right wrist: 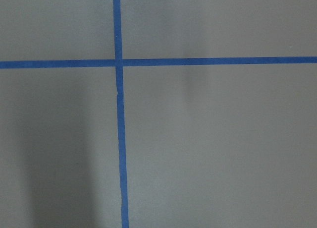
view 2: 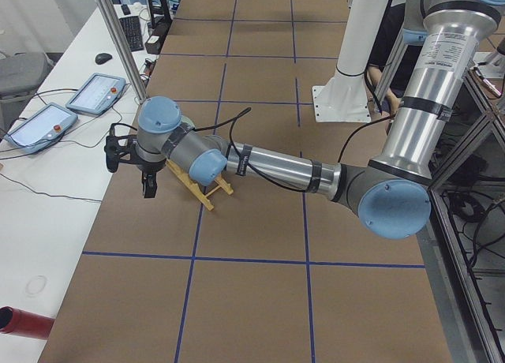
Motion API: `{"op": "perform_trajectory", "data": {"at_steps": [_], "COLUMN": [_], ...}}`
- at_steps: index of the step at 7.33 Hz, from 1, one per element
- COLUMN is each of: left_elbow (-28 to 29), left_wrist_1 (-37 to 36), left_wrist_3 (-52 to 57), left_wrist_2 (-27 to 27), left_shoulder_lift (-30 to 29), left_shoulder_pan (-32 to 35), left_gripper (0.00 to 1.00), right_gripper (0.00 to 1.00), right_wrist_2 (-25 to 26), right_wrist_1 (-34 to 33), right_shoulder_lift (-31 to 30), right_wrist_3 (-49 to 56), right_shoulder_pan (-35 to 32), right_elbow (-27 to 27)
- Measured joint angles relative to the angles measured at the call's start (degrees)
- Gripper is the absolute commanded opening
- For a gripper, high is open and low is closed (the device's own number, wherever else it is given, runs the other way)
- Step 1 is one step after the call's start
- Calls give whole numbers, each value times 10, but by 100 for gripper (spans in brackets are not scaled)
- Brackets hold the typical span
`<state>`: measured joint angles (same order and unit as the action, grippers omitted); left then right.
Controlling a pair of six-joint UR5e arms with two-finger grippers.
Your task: Place plate on table
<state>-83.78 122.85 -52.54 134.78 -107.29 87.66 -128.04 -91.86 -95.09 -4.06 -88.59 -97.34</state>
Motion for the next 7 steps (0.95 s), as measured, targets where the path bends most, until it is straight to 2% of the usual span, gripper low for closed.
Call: {"op": "perform_trajectory", "data": {"at_steps": [1,2,3,4,7], "left_elbow": [32,63,81,90,117], "left_wrist_1": [99,163,195,208,214], "left_wrist_3": [-126,-231,-303,-342,-381], "left_wrist_2": [-6,-28,-61,-81,-93], "left_shoulder_lift": [-19,-49,-76,-91,-120], "left_shoulder_pan": [-31,-64,-94,-112,-142], "left_gripper": [100,100,100,100,100], "right_gripper": [100,100,100,100,100], "right_wrist_2": [-4,-5,-5,-5,-5], "right_wrist_1": [0,0,0,0,0], "right_shoulder_lift": [0,0,0,-1,-2], "right_wrist_3": [0,0,0,-1,0], "right_shoulder_pan": [0,0,0,0,0], "right_elbow": [-1,-1,-1,-1,-2]}}
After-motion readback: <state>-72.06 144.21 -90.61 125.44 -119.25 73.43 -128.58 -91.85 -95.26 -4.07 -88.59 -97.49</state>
